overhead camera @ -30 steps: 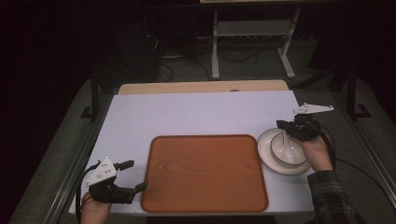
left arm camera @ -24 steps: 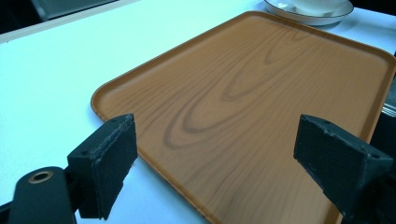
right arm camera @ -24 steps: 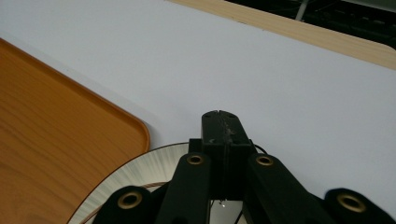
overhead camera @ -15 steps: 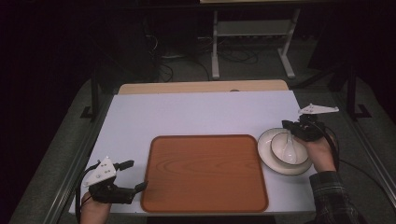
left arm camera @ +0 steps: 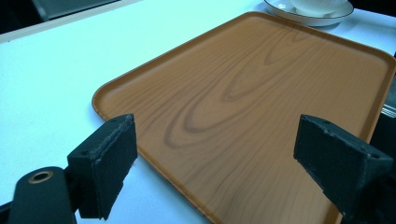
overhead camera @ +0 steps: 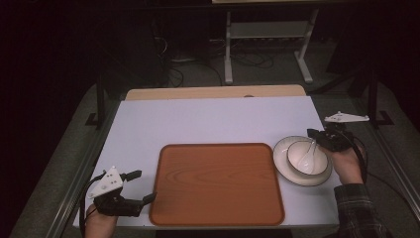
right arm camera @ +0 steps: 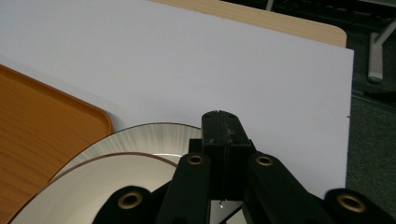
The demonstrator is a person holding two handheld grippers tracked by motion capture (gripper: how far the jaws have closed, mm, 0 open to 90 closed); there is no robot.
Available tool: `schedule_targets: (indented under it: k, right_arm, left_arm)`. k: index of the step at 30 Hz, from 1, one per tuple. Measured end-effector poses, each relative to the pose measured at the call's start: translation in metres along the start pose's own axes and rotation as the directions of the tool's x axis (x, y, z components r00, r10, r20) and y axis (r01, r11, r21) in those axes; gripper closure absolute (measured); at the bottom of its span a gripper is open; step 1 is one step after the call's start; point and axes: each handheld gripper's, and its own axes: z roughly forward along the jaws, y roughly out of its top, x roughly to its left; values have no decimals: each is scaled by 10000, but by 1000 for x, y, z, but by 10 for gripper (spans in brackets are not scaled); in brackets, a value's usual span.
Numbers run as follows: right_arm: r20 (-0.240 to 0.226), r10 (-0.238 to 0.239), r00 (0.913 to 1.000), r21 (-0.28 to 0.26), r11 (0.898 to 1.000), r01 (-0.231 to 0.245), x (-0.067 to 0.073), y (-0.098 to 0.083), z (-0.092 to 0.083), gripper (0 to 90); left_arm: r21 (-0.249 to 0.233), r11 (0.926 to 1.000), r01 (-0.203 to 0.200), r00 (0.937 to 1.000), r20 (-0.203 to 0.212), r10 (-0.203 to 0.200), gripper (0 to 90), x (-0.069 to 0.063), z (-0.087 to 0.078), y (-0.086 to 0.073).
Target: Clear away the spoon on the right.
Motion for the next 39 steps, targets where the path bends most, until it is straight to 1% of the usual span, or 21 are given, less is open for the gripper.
schedule_targets:
  k: [7, 12, 15, 23, 31, 34, 39]
  right_arm:
    - [137, 152, 9998, -50, 9999, -151, -5, -5, -11, 900]
    - [235, 275, 9993, -65, 9996, -274, -8, -8, -15, 900]
    - [282, 245, 9993, -52, 9997, -244, -9, -9, -17, 900]
    - [598, 341, 9976, 52, 9994, -344, -13, -18, -26, 900]
    - [747, 388, 9965, 170, 9990, -402, -14, -26, -35, 900]
    - [771, 518, 9957, 123, 9985, -529, -14, -29, -39, 900]
    - [814, 673, 9944, 201, 9974, -691, -14, -35, -43, 900]
  left_arm:
    - [0, 10000, 5, 10000, -16, -5, 131, 0, 0, 0]
    - [-40, 10000, -12, 10000, -19, 12, 131, 0, -1, 0]
    - [-47, 10000, -24, 10000, -21, 24, 130, 0, -1, 0]
    - [-22, 10000, -37, 10000, 20, 37, 130, -1, 0, 0]
    - [-45, 10000, -40, 10000, 34, 40, 131, -1, -1, 1]
    - [-43, 10000, -37, 10000, 43, 37, 131, -1, -1, 0]
    - [-27, 10000, -2, 10000, 51, 2, 131, -1, 0, 0]
